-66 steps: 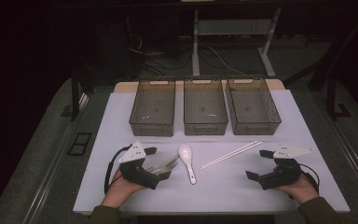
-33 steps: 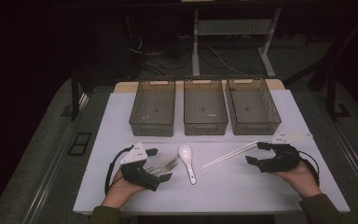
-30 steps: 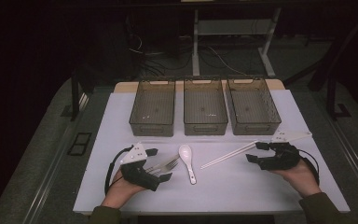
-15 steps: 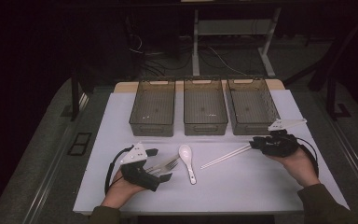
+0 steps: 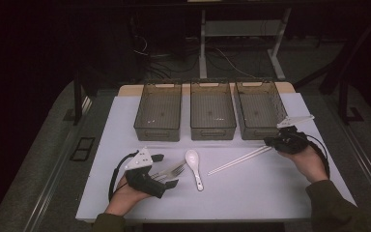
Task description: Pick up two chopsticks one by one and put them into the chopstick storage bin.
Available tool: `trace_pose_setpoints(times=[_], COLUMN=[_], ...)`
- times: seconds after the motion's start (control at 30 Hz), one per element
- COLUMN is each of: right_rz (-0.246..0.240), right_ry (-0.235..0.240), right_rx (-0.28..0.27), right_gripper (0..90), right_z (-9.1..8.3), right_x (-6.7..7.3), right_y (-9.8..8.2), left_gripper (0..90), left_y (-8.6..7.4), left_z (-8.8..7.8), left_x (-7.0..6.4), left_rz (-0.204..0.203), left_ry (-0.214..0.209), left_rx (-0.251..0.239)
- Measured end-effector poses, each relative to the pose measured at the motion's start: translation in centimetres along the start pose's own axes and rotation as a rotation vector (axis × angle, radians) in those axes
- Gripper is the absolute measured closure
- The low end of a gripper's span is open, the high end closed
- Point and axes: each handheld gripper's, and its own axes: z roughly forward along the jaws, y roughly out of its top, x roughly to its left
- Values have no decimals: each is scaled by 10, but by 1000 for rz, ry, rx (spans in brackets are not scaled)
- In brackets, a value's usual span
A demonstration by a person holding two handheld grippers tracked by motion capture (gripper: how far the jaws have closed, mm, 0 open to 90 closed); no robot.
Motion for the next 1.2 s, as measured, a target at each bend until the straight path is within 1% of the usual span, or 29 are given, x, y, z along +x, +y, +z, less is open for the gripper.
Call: trace_pose_setpoints(times=[0.23, 0.3, 0.4, 0.47, 0.53, 0.57, 0.7, 0.8, 1.2], right_rz=[19, 17, 15, 18, 7, 13, 6, 13, 4], right_ry=[-22, -28, -48, -48, -54, -53, -57, -58, -63], right_rx=[38, 44, 59, 65, 67, 74, 81, 91, 114], right_gripper=[896, 896, 896, 896, 896, 896, 896, 896, 896], right_z=[11, 14, 18, 21, 24, 25, 28, 30, 35], right_x=[-11, -12, -15, -17, -18, -18, -19, -19, -20], right_y=[0, -1, -1, -1, -1, -1, -1, -1, -3], left_gripper=[0, 0, 0, 0, 0, 0, 0, 0, 0], left_y=[0, 0, -1, -1, -1, -1, -1, -1, -1], left_z=[0, 0, 0, 0, 0, 0, 0, 0, 0], left_x=[0, 0, 1, 1, 1, 1, 1, 1, 1], left_rz=[0, -2, 0, -1, -2, -1, -2, 0, 1], left_ry=[-1, -1, -1, 0, 0, 1, 0, 0, -3], left_rx=[3, 3, 5, 5, 4, 6, 6, 7, 6])
